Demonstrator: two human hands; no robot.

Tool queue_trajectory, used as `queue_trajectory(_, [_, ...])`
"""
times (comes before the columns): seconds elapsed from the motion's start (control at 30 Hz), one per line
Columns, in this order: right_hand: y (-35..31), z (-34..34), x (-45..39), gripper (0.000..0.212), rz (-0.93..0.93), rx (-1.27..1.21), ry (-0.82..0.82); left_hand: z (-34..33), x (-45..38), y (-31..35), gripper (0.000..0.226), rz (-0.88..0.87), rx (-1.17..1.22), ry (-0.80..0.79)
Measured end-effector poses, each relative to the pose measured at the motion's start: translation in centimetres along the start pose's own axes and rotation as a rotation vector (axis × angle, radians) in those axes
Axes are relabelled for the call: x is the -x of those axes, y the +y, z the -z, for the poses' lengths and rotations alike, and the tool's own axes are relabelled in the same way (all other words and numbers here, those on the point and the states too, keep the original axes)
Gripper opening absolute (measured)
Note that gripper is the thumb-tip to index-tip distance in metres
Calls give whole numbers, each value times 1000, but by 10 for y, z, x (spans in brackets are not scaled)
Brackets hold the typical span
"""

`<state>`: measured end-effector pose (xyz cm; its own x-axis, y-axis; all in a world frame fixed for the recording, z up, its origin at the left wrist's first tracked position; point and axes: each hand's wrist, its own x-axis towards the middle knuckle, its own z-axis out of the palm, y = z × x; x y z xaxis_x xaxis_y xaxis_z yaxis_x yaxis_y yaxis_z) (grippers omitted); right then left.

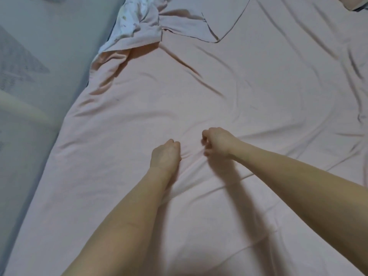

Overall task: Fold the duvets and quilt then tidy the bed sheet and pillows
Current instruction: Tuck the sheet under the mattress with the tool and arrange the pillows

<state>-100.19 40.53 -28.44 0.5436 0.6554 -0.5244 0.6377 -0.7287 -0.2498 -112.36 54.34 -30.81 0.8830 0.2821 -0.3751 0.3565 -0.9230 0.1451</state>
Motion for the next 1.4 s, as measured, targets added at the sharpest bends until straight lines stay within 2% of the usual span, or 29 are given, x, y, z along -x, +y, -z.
queue_trajectory(0.07, [-2, -2, 1, 9, -6, 87, 35, -1, 0, 2, 18, -44, -77, -30])
queue_trajectory(0.17, [-14, -5, 0, 12, 58, 148, 147, 2, 4, 7, 20, -88, -63, -24])
queue_trajectory(0.27, [-23, -13, -5, 15, 150, 73, 368, 15, -9, -16, 22, 94, 103, 95])
queue_trajectory(0.33, [-24, -33, -10, 15, 152, -22, 457, 14, -15, -31, 25, 113, 22, 192])
queue_trajectory(0.4, [-25, -56, -16, 13, 69, -108, 518, 5, -13, -30, 25, 85, -5, 176])
queue_trajectory(0.47, [-36, -73, -17, 15, 11, -175, 557, -4, -11, -25, 27, 128, 26, 112])
queue_trajectory(0.5, [-42, -78, -14, 26, 11, -202, 512, -3, -13, -24, 28, 174, 41, 78])
queue_trajectory(0.57, [-50, -86, -1, 52, 34, -133, 231, 6, -7, -25, 33, 178, 21, -46])
queue_trajectory(0.6, [-52, -83, 8, 58, 35, -73, 90, 17, 2, -26, 39, 151, -26, -145])
queue_trajectory(0.67, [-60, -56, 23, 52, -22, -58, -78, 49, 30, -33, 44, 105, -65, -312])
queue_trajectory(0.73, [-72, -23, 39, 34, -52, -63, -131, 75, 64, -38, 39, 76, -99, -402])
queue_trajectory(0.83, [-108, 40, 71, 26, -17, -63, -37, 128, 124, -59, 36, 95, -75, -369])
queue_trajectory(0.97, [-198, 121, 124, 25, 115, -54, 105, 214, 207, -104, 38, 200, -28, -233])
queue_trajectory(1.1, [-326, 165, 189, 21, 310, -42, 219, 290, 314, -150, 28, 287, 118, -6])
queue_trajectory(1.27, [-526, 160, 286, 25, 559, 37, 313, 338, 514, -226, 24, 388, 118, 245])
queue_trajectory(1.33, [-596, 146, 316, 25, 650, 42, 310, 339, 591, -257, 22, 459, 80, 280])
queue_trajectory(1.4, [-688, 113, 366, 23, 793, 22, 218, 326, 701, -299, 19, 613, 62, 253])
